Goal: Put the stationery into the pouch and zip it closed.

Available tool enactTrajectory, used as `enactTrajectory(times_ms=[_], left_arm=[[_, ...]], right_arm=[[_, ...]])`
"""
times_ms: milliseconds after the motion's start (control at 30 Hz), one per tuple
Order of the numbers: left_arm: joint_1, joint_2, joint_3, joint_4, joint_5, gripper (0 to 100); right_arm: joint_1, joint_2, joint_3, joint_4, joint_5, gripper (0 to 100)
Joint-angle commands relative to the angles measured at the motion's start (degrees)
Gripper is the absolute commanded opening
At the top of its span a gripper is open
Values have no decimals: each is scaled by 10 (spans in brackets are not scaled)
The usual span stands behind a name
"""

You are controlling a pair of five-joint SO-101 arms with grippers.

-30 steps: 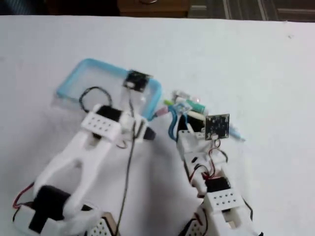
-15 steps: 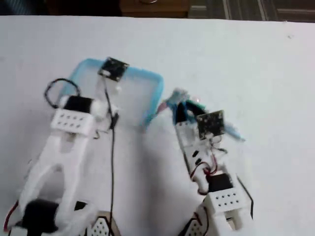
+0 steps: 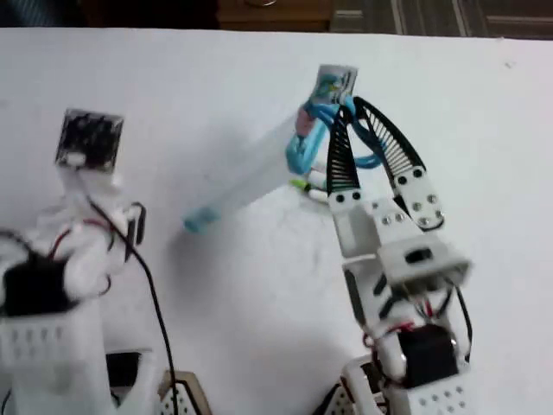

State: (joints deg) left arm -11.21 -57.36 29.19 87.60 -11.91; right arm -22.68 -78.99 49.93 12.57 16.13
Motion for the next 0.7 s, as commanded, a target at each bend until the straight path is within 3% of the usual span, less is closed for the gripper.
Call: enactTrajectory(times_ms=[0,267,467,667], left_arm=[[-21,-70,-18,36,0,180],[-139,-146,-16,76,-4,180],[-140,-146,-16,52,-4,180],[-128,-145,6,2,-3,177]], right_arm=[[-59,-3,-83,39,4,16],[-124,110,-240,127,4,16],[-178,243,-395,313,4,16],[-168,337,-549,462,40,16]])
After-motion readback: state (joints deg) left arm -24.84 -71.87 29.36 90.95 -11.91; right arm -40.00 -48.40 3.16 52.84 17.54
